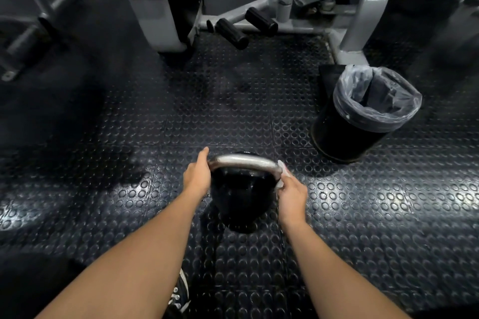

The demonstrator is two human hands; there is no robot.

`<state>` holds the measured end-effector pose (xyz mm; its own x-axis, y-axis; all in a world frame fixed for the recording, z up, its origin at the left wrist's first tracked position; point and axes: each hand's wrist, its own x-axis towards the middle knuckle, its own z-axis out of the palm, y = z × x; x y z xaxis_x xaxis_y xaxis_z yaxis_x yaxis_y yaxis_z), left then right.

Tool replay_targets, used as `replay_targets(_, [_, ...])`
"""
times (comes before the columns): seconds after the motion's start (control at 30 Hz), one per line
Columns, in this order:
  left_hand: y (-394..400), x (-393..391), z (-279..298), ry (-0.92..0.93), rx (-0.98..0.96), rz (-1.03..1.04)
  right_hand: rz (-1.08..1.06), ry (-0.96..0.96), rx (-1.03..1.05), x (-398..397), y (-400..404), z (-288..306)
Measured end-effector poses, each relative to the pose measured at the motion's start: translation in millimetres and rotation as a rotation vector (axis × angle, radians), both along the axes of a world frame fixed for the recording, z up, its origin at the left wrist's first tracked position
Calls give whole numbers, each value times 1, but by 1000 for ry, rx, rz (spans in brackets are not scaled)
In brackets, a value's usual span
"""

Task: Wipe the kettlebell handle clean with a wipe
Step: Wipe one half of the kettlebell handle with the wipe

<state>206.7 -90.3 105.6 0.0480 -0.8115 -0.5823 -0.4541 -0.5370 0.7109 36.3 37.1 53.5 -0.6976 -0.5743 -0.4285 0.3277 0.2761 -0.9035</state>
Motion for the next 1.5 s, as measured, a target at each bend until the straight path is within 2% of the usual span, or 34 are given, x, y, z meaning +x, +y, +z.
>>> replay_targets(0.2, [-3, 0, -4, -4, -6, -24, -140, -122, 75, 15, -5, -5])
replay_targets(0.27, [-3, 1, -3, -10, 4, -31, -164, -70, 73, 11, -13, 2])
replay_targets(0.4, [-2, 2, -5, -2, 5, -27, -30, 48, 53, 21, 6, 2])
replay_targets(0.6, [-4, 2, -7, -6, -19, -42, -99, -45, 89, 10, -11, 8])
replay_targets(0.73, [-6, 2, -9, -9, 5, -44, 0, 92, 69, 13, 8, 2])
replay_targets(0.87, [-6, 4, -13, -26, 7, -39, 57, 93, 139, 4, 3, -1])
replay_targets(1.03, [-7, 5, -16, -48, 28, -72, 72, 148, 103, -2, 0, 5])
replay_targets(1.27, [-7, 3, -14, -53, 24, -60, 26, 52, 135, 0, -5, 3])
replay_targets(1.5, [-8, 3, -15, -55, 32, -54, -19, 51, 68, 11, 12, 4])
